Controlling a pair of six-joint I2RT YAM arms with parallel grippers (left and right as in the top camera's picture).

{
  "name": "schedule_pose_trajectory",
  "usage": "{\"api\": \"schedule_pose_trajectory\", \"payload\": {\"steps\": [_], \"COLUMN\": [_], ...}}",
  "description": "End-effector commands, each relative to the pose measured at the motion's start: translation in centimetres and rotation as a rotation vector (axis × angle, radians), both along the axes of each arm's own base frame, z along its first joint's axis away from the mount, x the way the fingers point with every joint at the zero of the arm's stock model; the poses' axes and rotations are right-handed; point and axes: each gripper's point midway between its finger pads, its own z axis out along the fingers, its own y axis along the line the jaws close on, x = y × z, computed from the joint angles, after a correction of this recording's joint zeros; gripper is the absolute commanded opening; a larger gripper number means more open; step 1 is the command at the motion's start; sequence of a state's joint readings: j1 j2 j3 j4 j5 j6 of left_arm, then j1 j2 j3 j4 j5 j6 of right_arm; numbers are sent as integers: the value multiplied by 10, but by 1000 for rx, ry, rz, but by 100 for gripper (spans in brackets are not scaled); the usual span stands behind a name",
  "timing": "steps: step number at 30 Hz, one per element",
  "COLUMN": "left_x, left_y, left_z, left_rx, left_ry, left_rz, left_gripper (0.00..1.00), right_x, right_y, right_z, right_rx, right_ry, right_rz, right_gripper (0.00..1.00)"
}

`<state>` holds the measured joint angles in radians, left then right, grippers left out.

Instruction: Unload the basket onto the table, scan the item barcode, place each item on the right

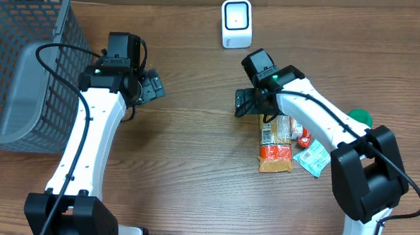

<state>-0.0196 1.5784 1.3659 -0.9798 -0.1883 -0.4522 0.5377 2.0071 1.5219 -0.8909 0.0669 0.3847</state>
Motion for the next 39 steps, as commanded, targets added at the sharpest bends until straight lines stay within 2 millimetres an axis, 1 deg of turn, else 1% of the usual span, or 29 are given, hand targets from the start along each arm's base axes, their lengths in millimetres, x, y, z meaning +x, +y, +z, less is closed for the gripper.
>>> {"api": "schedule_pose_trajectory", "payload": {"steps": [1, 7, 11, 16, 17, 20, 21, 23, 24, 25, 27, 30, 31, 32, 33, 36, 39], "left_x": [1, 1, 1, 1, 1, 1, 1, 1, 1, 1, 1, 1, 1, 1, 1, 1, 1], "left_y": [2, 2, 2, 2, 2, 2, 2, 2, 2, 2, 2, 2, 2, 2, 2, 2, 2], "left_z": [-1, -1, -1, -1, -1, -1, -1, -1, -1, -1, -1, -1, -1, -1, -1, -1, -1], "left_rx": [13, 13, 13, 13, 13, 13, 13, 13, 13, 13, 13, 13, 13, 13, 13, 13, 13], "left_ry": [4, 4, 4, 4, 4, 4, 4, 4, 4, 4, 4, 4, 4, 4, 4, 4, 4], "left_rz": [-6, -6, -6, -7, -6, -6, -6, -6, -6, -6, -6, -6, -6, -6, -6, -6, -6], "left_gripper": [100, 100, 100, 100, 100, 100, 100, 100, 100, 100, 100, 100, 100, 100, 100, 100, 100], "right_x": [-7, -12, -14, -22, -26, -39, -46, -56, -65, -73, -87, -110, -123, -127, -136, -155, -174], "right_y": [12, 23, 23, 17, 14, 5, 1, -7, -13, -18, -36, -64, -80, -86, -98, -124, -146], "right_z": [17, 56, 97, 159, 178, 215, 233, 259, 277, 292, 318, 343, 351, 352, 355, 360, 356], "right_rx": [19, 70, 123, 204, 229, 277, 302, 339, 366, 388, 404, 413, 416, 415, 411, 406, 403], "right_ry": [-36, -114, -196, -323, -362, -438, -477, -534, -577, -612, -691, -767, -793, -801, -820, -877, -927], "right_rz": [30, 58, 60, 58, 58, 57, 57, 56, 56, 55, 32, -7, -29, -37, -59, -109, -154], "right_gripper": [100, 100, 100, 100, 100, 100, 100, 100, 100, 100, 100, 100, 100, 100, 100, 100, 100]}}
